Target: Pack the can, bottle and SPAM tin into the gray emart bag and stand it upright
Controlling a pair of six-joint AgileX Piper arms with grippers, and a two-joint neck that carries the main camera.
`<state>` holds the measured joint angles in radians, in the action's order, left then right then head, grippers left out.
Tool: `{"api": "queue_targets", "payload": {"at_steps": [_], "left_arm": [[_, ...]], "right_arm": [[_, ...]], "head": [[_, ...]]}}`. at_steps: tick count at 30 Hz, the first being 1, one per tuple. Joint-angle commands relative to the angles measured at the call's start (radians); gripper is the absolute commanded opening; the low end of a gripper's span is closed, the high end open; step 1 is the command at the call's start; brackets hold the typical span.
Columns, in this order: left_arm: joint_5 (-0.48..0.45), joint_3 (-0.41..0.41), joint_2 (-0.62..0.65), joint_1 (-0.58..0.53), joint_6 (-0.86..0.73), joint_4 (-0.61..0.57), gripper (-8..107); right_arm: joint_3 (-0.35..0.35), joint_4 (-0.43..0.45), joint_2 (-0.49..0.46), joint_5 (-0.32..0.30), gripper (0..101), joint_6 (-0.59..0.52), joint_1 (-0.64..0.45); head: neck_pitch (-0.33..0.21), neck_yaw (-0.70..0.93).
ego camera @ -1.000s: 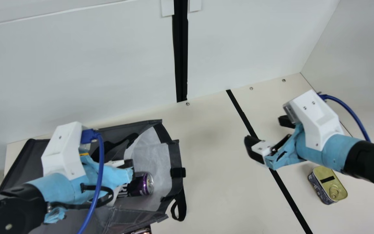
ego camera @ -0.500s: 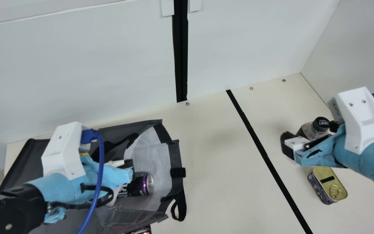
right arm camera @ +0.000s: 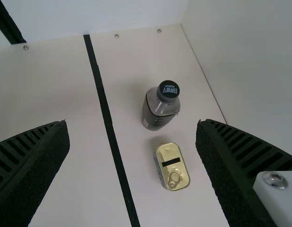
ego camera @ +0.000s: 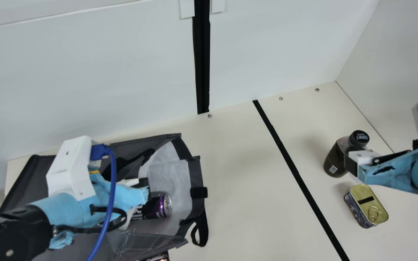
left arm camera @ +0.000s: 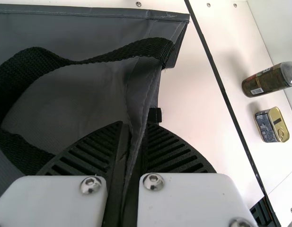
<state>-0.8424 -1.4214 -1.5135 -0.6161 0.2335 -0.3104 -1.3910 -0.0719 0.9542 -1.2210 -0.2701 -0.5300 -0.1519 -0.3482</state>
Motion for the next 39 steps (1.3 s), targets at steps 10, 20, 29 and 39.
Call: {"api": "queue_targets", "payload": {"at_steps": [10, 20, 29, 39], "left_arm": [[0.0, 0.0, 0.0, 0.0, 0.0, 0.0, -8], [0.0, 0.0, 0.0, 0.0, 0.0, 0.0, -8], [0.0, 0.0, 0.0, 0.0, 0.0, 0.0, -8], [0.0, 0.0, 0.0, 0.0, 0.0, 0.0, -8]], "right_arm": [[-0.022, 0.041, -0.013, 0.001, 95, 0.085, 0.025], [-0.025, 0.042, -0.028, 0.001, 95, 0.113, 0.001], [-0.019, 0.041, -0.036, 0.001, 95, 0.119, -0.015], [-0.012, 0.053, -0.019, 0.001, 95, 0.102, -0.027]], "head": [[-0.023, -0.001], [-0.023, -0.001], [-0.023, -0.001], [-0.023, -0.001]]}}
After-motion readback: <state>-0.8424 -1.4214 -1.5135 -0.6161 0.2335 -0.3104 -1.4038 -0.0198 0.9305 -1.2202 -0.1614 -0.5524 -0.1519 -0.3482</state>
